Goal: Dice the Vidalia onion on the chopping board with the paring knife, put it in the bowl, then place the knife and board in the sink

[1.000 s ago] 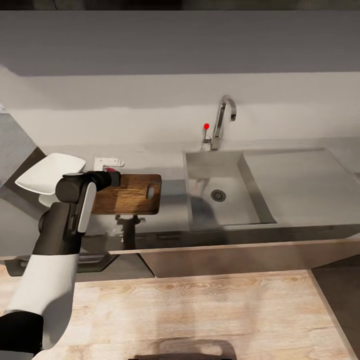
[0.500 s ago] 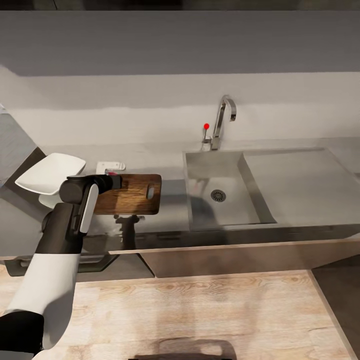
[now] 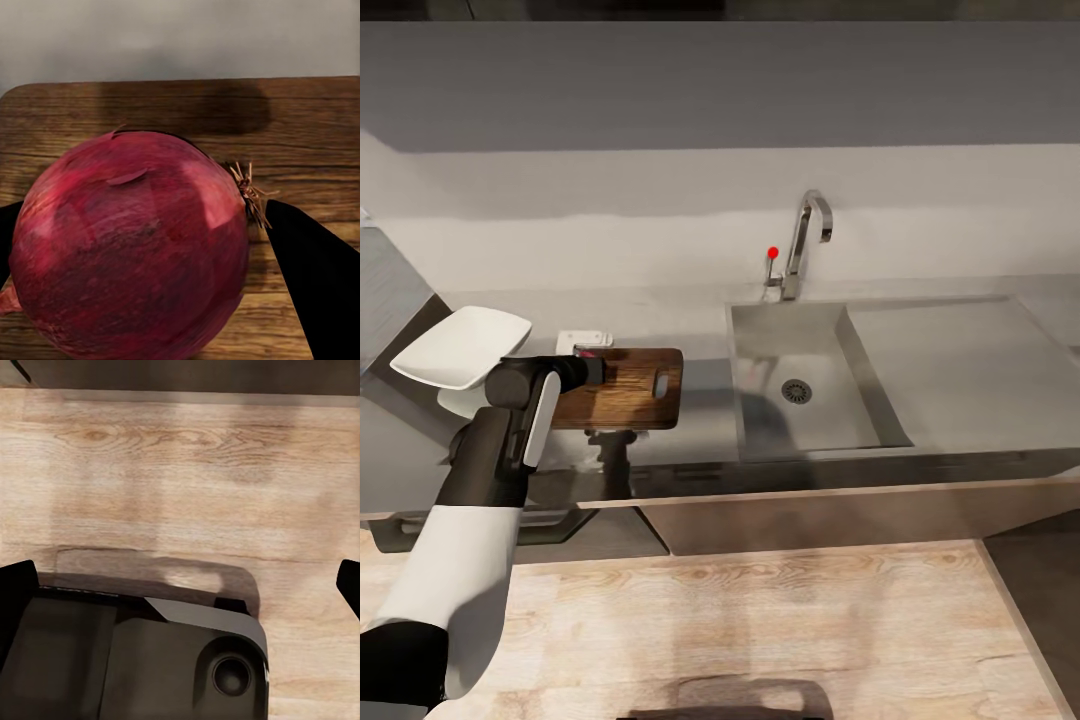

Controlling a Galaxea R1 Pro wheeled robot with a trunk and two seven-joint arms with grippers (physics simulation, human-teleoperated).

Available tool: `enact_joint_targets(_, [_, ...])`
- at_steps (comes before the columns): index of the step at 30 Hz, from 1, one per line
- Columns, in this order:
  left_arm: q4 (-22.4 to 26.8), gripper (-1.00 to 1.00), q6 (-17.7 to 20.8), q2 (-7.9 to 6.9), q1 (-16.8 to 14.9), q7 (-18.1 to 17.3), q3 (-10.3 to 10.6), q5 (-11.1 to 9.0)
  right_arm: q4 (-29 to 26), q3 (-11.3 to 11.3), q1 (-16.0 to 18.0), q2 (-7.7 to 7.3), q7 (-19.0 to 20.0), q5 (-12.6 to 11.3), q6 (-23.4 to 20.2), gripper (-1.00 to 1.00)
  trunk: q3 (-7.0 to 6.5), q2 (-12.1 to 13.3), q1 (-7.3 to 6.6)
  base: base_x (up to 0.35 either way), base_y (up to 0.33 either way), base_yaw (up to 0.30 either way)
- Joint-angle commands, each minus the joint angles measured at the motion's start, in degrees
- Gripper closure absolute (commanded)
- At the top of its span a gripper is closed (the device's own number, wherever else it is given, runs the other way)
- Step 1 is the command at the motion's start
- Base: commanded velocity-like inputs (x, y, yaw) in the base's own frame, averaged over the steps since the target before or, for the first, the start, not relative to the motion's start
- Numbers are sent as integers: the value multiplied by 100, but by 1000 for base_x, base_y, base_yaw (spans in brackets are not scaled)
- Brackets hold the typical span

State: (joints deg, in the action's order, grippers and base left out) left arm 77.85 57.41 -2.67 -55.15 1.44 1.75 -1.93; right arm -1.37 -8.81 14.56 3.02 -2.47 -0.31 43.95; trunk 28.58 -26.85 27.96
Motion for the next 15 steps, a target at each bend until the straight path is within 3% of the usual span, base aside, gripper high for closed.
enact_joint_targets(1, [3,100,24,-5,-4,14,9,-18,5,-33,3,1,-26,-4,17,-100,7,-8,2,0,0,0])
enact_joint_targets(15, [-206,100,24,-5,-4,14,9,-17,5,-33,3,2,-26,-4,17,-100,7,-8,2,0,0,0])
